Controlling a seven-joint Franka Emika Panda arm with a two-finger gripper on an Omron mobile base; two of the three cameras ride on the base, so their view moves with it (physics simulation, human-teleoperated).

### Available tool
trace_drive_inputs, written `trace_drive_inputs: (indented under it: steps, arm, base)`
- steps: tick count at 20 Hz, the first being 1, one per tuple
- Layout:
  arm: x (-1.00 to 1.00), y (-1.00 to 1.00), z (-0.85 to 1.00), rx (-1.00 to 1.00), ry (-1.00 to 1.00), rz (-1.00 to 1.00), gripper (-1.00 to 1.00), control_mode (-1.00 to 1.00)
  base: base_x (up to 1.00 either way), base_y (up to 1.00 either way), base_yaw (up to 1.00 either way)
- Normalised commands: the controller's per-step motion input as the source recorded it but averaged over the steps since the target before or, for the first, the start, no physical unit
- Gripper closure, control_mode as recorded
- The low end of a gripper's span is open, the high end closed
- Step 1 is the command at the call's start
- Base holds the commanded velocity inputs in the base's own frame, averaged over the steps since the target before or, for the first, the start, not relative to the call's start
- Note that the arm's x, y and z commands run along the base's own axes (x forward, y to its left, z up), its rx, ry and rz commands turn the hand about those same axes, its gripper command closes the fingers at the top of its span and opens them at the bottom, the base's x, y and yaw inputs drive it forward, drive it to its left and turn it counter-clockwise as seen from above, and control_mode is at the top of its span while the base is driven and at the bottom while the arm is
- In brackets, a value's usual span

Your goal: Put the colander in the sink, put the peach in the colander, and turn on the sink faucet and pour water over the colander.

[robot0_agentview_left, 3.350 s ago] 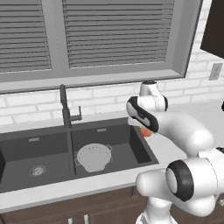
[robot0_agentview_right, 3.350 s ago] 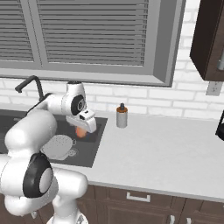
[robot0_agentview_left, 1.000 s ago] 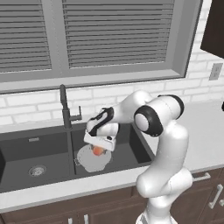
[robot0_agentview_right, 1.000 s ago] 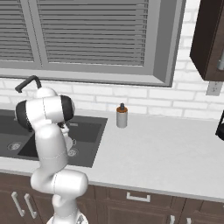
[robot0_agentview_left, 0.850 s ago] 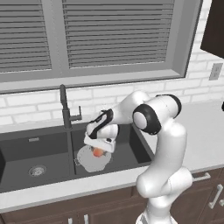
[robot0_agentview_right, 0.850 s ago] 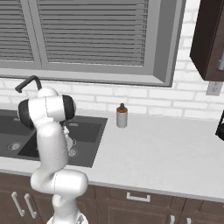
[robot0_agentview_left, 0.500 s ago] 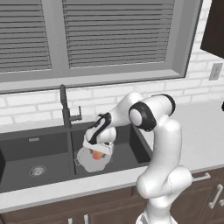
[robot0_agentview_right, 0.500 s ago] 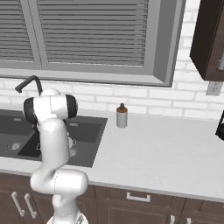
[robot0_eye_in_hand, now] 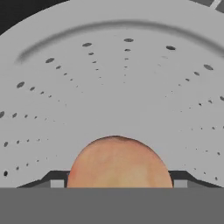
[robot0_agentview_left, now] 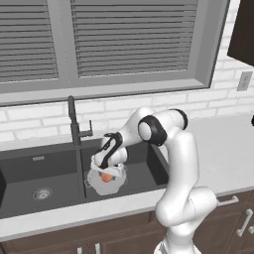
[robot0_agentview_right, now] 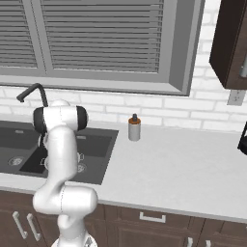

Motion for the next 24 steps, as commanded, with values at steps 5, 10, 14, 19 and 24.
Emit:
trace_drive_inputs:
  steps: [5,10,14,19,24]
  arm:
    - [0.26,0.07,-0.26,-0.05,0.0,0.0,1.0,-1.0]
    - [0.02,0.01,-0.22,-0.02,0.0,0.0,1.0,-1.0]
    - [-0.01,0.0,-0.11,0.0,0.0,0.0,-1.0,-1.0]
    - [-0.09,-0.01,-0.03,0.0,0.0,0.0,-1.0,-1.0]
    - [-0.11,-0.03,0.05,0.0,-0.07,0.0,-1.0,-1.0]
  base:
    - [0.0,0.0,0.0]
    - [0.0,0.0,0.0]
    - [0.0,0.0,0.0]
    - [0.0,0.0,0.0]
    - [0.0,0.0,0.0]
